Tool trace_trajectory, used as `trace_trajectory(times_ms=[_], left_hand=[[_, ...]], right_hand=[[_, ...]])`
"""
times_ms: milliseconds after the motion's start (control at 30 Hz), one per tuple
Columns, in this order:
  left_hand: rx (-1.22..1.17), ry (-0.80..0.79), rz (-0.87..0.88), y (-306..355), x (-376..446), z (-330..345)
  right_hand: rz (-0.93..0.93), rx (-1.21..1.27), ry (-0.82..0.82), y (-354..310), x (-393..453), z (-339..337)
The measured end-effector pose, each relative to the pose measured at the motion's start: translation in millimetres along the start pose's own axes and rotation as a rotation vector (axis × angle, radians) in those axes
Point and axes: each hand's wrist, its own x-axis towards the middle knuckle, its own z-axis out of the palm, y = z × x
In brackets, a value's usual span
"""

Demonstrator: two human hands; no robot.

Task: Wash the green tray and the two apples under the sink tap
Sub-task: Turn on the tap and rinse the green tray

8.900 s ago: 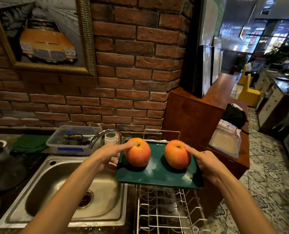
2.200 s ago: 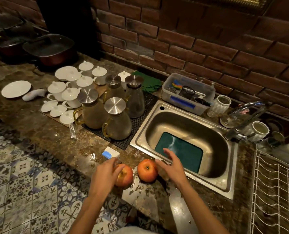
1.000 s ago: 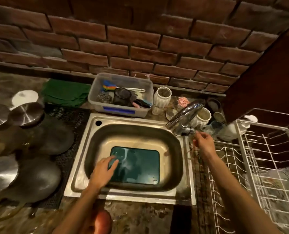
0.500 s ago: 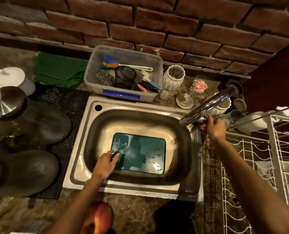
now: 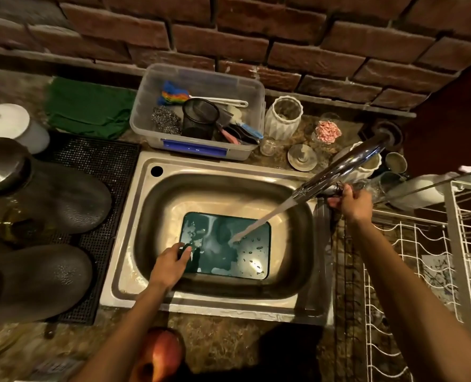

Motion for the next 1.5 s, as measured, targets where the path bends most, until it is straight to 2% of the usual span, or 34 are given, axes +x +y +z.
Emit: trace_trajectory(times_ms=[167,300,367,467,533,700,833,967,1100,1267,1500], left_hand=[[-0.016,0.008,-0.033,-1,5,-3],[-0.065,0.031,-0.09,-3,15,-6],[-0.081,0.034,-0.113,-5,22,-6],[-0.073,0.005,-0.148,-7,36,-5],[-0.084,-0.009,-0.183,-7,45,-3],[-0.169,-0.007,-0.264,-11,67,3],[-0.274,-0.018,-0.361,-14,81,9],[-0.253,0.031,-0.36,-11,83,15],[-0.319,0.012,-0.37,-12,79,10],[-0.392,-0.013,-0.301,-8,62,-5],[-0.432,-0.043,-0.146,12,48,-34]], right_hand=[[0.037,0.094,0.01,5,-11,4],[0.046,0.061,0.127,26,-45,28],[0.056,0.04,0.044,43,-66,45],[0.145,-0.006,-0.231,69,-86,69],[0.207,-0.07,-0.323,87,-85,82],[0.34,-0.157,-0.414,120,-76,107],[0.334,-0.168,-0.434,130,-70,123],[0.331,-0.208,-0.416,135,-63,127],[0.309,-0.242,-0.499,125,-58,115],[0.311,-0.252,-0.58,119,-64,101],[0.299,-0.307,-0.509,129,-92,104]])
